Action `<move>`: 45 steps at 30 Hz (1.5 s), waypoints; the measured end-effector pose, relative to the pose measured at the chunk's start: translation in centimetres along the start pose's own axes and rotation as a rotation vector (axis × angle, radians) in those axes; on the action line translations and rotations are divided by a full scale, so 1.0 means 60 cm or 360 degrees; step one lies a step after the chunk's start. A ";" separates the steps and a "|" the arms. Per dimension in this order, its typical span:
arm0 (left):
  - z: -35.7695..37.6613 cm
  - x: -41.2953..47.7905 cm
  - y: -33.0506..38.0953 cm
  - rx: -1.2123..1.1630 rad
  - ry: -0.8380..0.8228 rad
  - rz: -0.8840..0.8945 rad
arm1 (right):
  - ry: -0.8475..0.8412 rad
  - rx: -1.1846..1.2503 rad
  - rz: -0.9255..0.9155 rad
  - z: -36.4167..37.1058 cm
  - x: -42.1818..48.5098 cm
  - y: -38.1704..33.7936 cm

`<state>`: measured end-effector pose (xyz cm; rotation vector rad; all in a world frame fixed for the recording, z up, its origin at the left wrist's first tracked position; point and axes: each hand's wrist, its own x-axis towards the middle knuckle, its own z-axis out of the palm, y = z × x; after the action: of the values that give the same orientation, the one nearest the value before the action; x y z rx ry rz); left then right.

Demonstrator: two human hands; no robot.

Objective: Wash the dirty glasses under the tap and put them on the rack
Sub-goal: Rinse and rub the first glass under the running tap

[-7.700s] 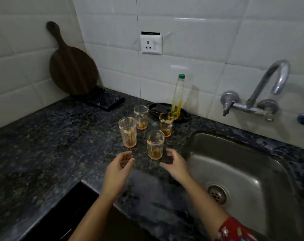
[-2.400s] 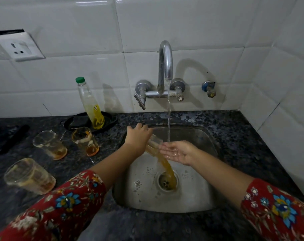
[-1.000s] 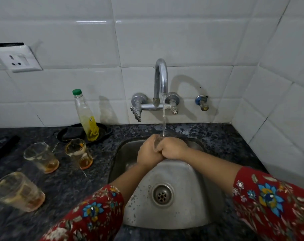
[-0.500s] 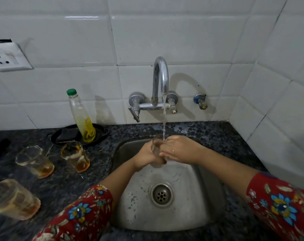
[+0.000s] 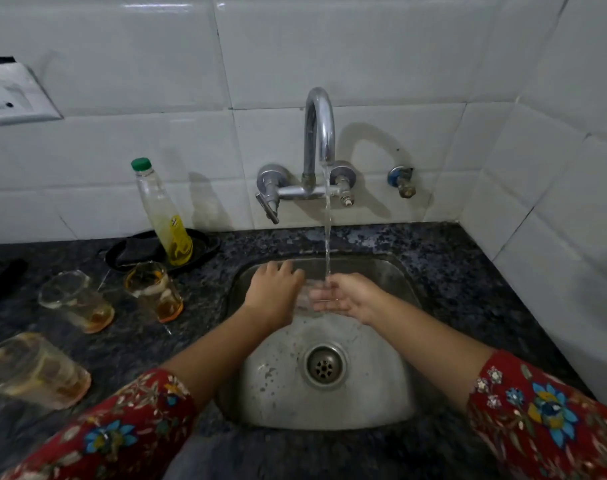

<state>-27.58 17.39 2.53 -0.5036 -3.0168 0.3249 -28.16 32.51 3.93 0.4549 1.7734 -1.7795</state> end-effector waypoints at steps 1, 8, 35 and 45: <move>0.001 -0.001 0.000 0.0150 -0.0131 0.0000 | -0.0015 -0.0090 0.0074 -0.012 0.005 0.009; 0.003 -0.001 0.015 0.0589 -0.0519 0.0056 | 0.0013 -0.0666 0.0024 -0.019 -0.008 0.049; 0.009 0.062 0.025 -0.2063 -0.0148 -0.0186 | 0.0611 -0.1682 -0.1507 -0.022 0.010 -0.037; -0.021 0.054 0.003 -0.2647 -0.0404 -0.0020 | 0.0470 -0.1327 -0.1656 -0.027 0.005 -0.043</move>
<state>-30.46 18.87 3.84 -0.4220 -2.6796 -2.3072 -30.22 33.91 5.68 -0.7088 3.0480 -1.2864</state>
